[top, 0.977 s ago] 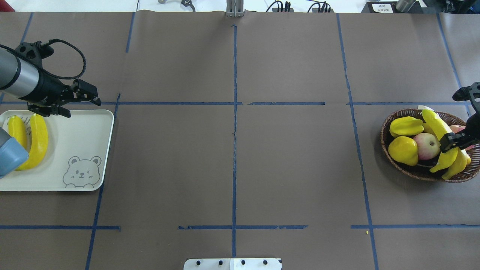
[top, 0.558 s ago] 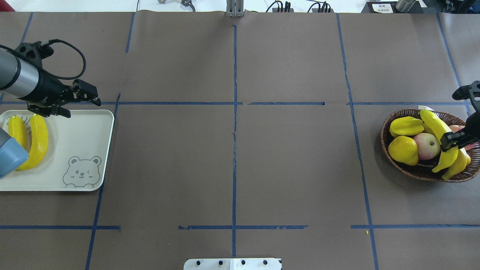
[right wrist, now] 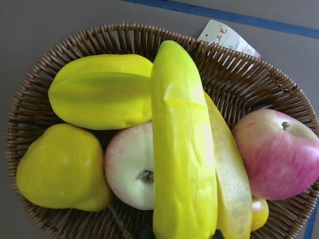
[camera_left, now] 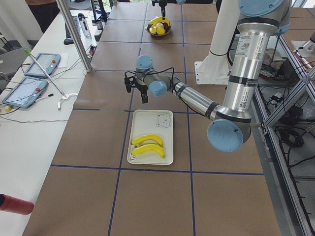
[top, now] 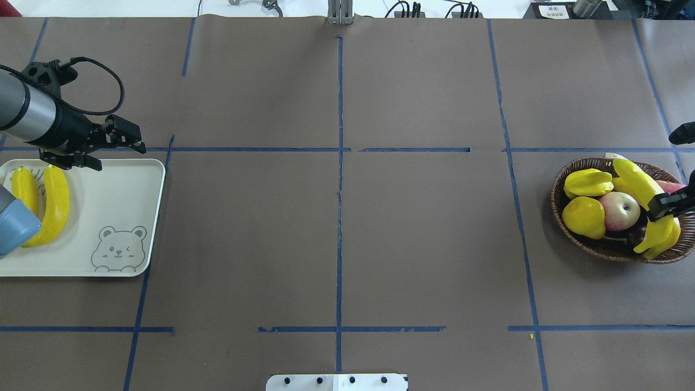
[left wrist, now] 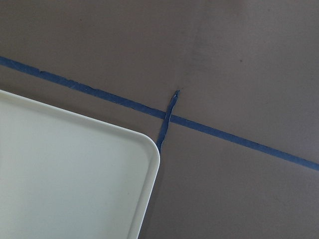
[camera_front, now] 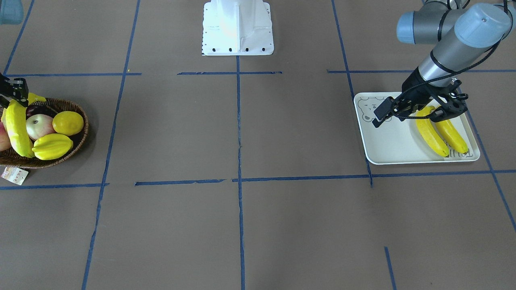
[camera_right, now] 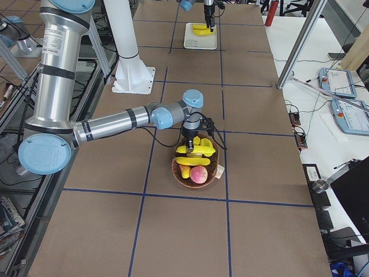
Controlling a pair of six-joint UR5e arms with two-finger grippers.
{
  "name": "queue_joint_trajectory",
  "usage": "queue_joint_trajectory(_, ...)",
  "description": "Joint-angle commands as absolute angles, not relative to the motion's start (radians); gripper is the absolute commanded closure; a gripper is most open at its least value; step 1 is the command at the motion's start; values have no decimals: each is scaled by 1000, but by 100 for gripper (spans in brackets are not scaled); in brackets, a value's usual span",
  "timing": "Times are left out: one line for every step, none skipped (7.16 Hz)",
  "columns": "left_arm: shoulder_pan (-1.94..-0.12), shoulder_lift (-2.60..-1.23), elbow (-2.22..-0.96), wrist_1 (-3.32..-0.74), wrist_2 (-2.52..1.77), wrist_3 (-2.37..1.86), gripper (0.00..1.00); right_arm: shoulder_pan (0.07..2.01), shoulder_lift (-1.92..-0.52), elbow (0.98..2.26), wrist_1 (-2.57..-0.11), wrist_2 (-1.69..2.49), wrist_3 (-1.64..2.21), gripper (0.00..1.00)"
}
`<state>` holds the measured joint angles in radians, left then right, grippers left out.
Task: Transfer all bananas from basket to plate
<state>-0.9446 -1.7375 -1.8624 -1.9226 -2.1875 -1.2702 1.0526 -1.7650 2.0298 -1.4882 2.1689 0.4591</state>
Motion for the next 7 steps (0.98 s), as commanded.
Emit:
queue_joint_trajectory(-943, -1738, -1862, -1924, -2187, -1270, 0, 1080, -1757, 2185, -1648, 2169, 434, 100)
queue_joint_trajectory(-940, -1743, -1864, -1924, -2187, -1270, 0, 1080, -1690, 2227, -1698, 2171, 434, 100)
queue_joint_trajectory(-939, -1759, -1865, -1924, -2189, -1270, 0, 1077, -1580, 2221, -1745, 2180, 445, 100)
queue_joint_trajectory(-937, -1794, -1870, -1925, -2192, -1270, 0, 1059, -1475, 2218, -1787, 2218, 451, 100)
queue_joint_trajectory(-928, -1851, -1868, -1924, -2191, -1273, 0, 1019, -1366, 2217, -1830, 2236, 471, 100)
queue_joint_trajectory(-914, -1906, -1864, -1930, -2195, -1340, 0, 917, -1264, 2212, -1856, 2221, 598, 100)
queue_joint_trajectory(-893, -1966, -1855, -1934, -2195, -1414, 0, 822, -1176, 2182, -1855, 2167, 736, 100)
